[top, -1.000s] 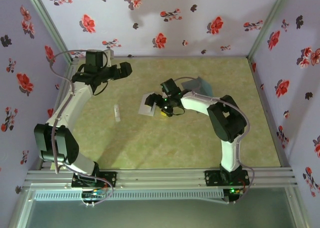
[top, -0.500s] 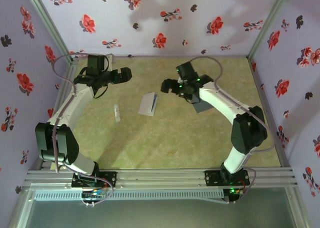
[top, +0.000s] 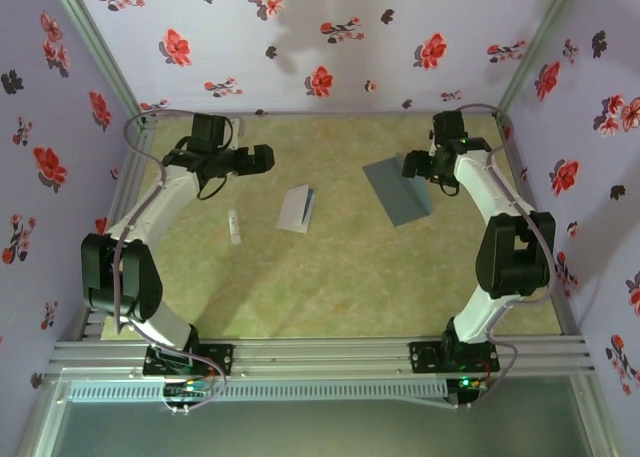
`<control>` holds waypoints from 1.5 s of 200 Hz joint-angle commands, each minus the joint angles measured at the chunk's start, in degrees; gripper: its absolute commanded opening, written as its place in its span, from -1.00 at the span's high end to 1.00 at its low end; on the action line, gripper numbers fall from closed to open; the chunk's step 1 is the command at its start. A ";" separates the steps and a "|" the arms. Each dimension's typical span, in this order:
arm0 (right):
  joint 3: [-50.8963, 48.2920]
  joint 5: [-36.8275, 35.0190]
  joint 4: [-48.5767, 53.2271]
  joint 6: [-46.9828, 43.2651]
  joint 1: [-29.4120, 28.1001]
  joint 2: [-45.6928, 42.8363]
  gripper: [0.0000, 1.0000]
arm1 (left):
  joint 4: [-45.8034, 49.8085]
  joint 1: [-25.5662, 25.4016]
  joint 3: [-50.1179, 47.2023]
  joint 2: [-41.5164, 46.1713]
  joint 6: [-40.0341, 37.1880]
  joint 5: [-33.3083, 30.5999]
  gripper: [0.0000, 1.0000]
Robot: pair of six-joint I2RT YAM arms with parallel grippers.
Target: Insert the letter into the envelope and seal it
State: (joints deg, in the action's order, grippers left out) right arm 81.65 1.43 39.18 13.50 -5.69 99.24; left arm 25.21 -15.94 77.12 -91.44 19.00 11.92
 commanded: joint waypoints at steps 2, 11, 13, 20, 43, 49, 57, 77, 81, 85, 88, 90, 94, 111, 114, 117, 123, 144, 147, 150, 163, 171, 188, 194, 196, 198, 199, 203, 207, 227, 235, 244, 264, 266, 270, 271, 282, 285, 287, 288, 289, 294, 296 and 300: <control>-0.13 -0.54 -2.54 -6.21 1.62 4.16 -0.68 | 0.93 -0.74 0.92 0.29 -1.75 -1.20 -0.99; 0.69 1.02 -2.70 -7.24 2.20 5.89 -0.68 | 0.91 -0.89 0.92 0.54 -1.48 -1.13 -1.00; 0.92 1.38 -2.77 -7.43 2.36 6.23 -0.67 | 0.90 -0.85 0.88 0.55 -1.42 -1.10 -1.00; 1.72 2.03 -2.71 -8.00 2.57 7.55 -0.66 | 0.81 -1.08 0.90 0.80 -1.28 -0.87 -0.99; 4.56 2.43 -1.88 -9.61 2.88 11.14 -0.59 | 0.72 -1.39 0.75 1.36 -1.51 -0.93 -0.99; 5.10 2.39 -1.66 -9.87 2.95 11.98 -0.57 | 0.74 -1.37 0.75 1.43 -1.51 -0.94 -0.99; 5.71 2.39 -1.72 -9.98 3.05 12.91 -0.54 | 0.72 -1.53 0.82 1.65 -1.51 -0.95 -0.99; 6.91 2.61 -2.00 -10.06 3.06 14.80 -0.44 | 0.63 -1.55 0.64 2.04 -1.40 -0.94 -0.99; 7.15 2.69 -1.94 -10.07 3.06 15.21 -0.42 | 0.71 -1.55 0.66 2.05 -1.43 -0.94 -0.99; 7.41 2.78 -1.98 -10.07 3.08 15.61 -0.40 | 0.72 -1.64 0.66 1.99 -1.34 -0.94 -0.99; 7.46 2.91 -2.00 -10.07 3.06 15.75 -0.39 | 0.72 -1.68 0.59 1.97 -1.34 -0.93 -0.99; 7.54 2.99 -2.07 -10.07 3.06 15.86 -0.37 | 0.65 -1.64 0.64 2.01 -1.34 -0.93 -0.99; 7.68 3.12 -2.09 -10.13 3.06 16.13 -0.34 | 0.66 -1.66 0.62 2.12 -1.34 -0.94 -0.99; 8.07 3.19 -2.13 -10.46 3.06 17.03 -0.20 | 0.72 -1.89 0.66 2.35 -1.38 -0.85 -0.99; 8.15 3.22 -2.09 -10.50 3.10 17.16 -0.17 | 0.67 -1.90 0.62 2.35 -1.42 -0.85 -0.99; 8.17 3.15 -2.02 -10.57 3.06 17.27 -0.15 | 0.63 -1.90 0.51 2.43 -1.47 -0.85 -0.99; 8.25 3.23 -2.00 -10.73 3.06 17.48 -0.10 | 0.57 -1.98 0.50 2.53 -1.51 -0.89 -0.99; 8.58 2.52 -1.85 -10.47 3.19 18.30 0.01 | 0.55 -2.25 0.41 2.39 -1.42 -0.85 -0.99; 8.76 2.64 -1.71 -10.50 3.15 18.44 0.03 | 0.54 -2.36 0.43 2.33 -1.40 -0.85 -0.99; 8.82 2.78 -1.58 -10.51 3.15 18.59 0.05 | 0.54 -2.34 0.48 2.27 -1.38 -0.85 -0.99; 8.91 3.70 -1.54 -10.67 3.14 18.96 0.15 | 0.54 -2.47 0.44 2.14 -1.25 -0.63 -0.99; 8.88 4.17 -1.56 -10.82 3.16 19.14 0.18 | 0.55 -2.57 0.48 1.99 -1.25 -0.61 -0.99; 9.00 4.76 -1.47 -10.62 3.17 19.56 0.24 | 0.45 -2.61 0.48 1.74 -1.34 -0.63 -0.99; 8.82 4.87 -1.68 -10.60 3.15 19.49 0.29 | 0.51 -2.63 0.48 1.62 -1.29 -0.59 -0.99; 8.78 4.89 -1.79 -10.62 3.14 19.50 0.31 | 0.51 -2.61 0.48 1.57 -1.31 -0.59 -0.99; 8.68 4.94 -1.86 -10.54 3.14 19.39 0.33 | 0.58 -2.60 0.46 1.60 -1.29 -0.59 -0.99; 8.60 4.96 -1.93 -10.52 3.14 19.36 0.34 | 0.56 -2.65 0.43 1.56 -1.27 -0.59 -0.99; 8.45 5.18 -2.11 -10.47 3.20 19.25 0.38 | 0.54 -2.60 0.48 1.58 -1.25 -0.59 -0.99; 8.27 5.35 -2.25 -10.45 3.19 19.11 0.42 | 0.55 -2.60 0.43 1.54 -1.25 -0.59 -0.99; 7.14 6.64 -3.10 -10.26 3.16 18.00 0.64 | 0.54 -2.69 0.57 1.36 -1.25 -0.44 -0.99; 6.68 6.97 -3.27 -10.01 3.14 17.54 0.73 | 0.54 -2.71 0.49 1.32 -1.25 -0.41 -0.99; 6.15 7.51 -3.49 -9.68 3.08 16.71 0.84 | 0.46 -2.85 0.49 1.34 -1.25 -0.32 -0.99; 4.09 9.19 -4.96 -8.81 2.83 14.41 0.98 | 0.45 -2.81 0.42 0.96 -1.03 -0.07 -0.99; 3.77 9.31 -5.16 -8.66 2.76 14.10 0.99 | 0.50 -2.85 0.45 0.99 -1.00 -0.02 -0.99; 3.36 9.51 -5.39 -8.43 2.71 13.55 1.00 | 0.38 -2.85 0.47 0.88 -0.99 0.10 -0.99; 3.22 9.53 -5.41 -8.37 2.66 13.45 1.00 | 0.37 -2.86 0.48 0.85 -0.94 0.15 -0.99; 2.31 9.56 -5.34 -8.00 2.13 11.87 1.00 | 0.28 -2.81 0.48 0.59 -0.75 0.54 -0.99; 2.01 9.62 -5.46 -7.90 1.95 11.43 1.00 | 0.28 -2.86 0.49 0.51 -0.73 0.56 -0.99; 1.65 9.57 -5.55 -7.83 1.81 11.11 1.00 | 0.28 -2.86 0.49 0.48 -0.66 0.62 -0.99; 1.53 9.56 -5.58 -7.81 1.73 10.91 1.00 | 0.32 -2.86 0.53 0.43 -0.65 0.63 -0.99; 1.38 9.51 -5.59 -7.75 1.65 10.72 1.00 | 0.34 -2.91 0.55 0.41 -0.64 0.73 -0.99; 0.83 9.28 -5.85 -7.49 1.30 9.83 1.00 | 0.37 -2.88 0.57 0.39 -0.55 0.85 -0.99; 0.56 9.11 -5.86 -7.38 1.12 9.55 1.00 | 0.39 -2.87 0.53 0.38 -0.55 0.85 -0.99; 0.24 8.99 -5.82 -7.19 0.85 8.97 1.00 | 0.32 -2.89 0.51 0.22 -0.46 1.03 -0.99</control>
State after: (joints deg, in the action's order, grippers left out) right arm 84.09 9.50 34.35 4.56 -3.40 113.69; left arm 25.36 -18.39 77.12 -90.91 18.87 11.68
